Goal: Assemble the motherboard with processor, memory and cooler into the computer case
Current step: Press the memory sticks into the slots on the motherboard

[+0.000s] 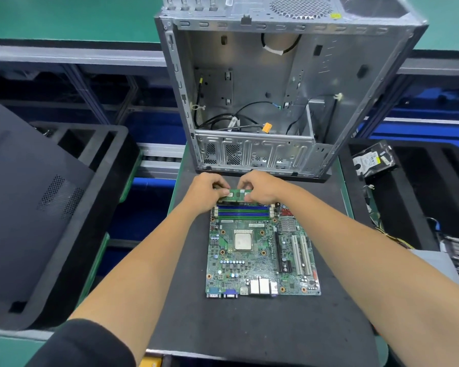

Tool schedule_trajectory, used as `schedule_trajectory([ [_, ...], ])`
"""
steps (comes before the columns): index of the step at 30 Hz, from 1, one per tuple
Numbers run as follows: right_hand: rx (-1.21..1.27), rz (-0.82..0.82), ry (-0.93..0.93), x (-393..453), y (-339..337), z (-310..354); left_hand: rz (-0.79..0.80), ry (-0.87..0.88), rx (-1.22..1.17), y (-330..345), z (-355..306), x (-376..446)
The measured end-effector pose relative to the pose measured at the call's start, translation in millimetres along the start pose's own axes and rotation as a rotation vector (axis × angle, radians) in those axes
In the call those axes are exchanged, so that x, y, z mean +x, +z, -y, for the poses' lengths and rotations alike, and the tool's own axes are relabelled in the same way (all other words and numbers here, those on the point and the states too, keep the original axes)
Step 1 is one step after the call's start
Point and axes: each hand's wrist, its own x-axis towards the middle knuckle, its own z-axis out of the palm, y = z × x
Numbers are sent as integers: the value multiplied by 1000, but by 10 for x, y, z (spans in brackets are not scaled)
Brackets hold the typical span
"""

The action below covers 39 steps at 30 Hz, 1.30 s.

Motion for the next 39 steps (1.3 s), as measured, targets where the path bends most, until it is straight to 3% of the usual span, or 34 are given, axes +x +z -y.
schedule_trajectory([
  [15, -116, -143, 4, 59, 180, -225, 83, 33, 110, 111, 125, 73],
  [21, -326, -122, 5, 52, 230, -254, 122, 59, 198, 138, 111, 103],
  [39, -384, -123, -53, -18, 302, -216, 224, 163, 390, 115, 71, 29],
])
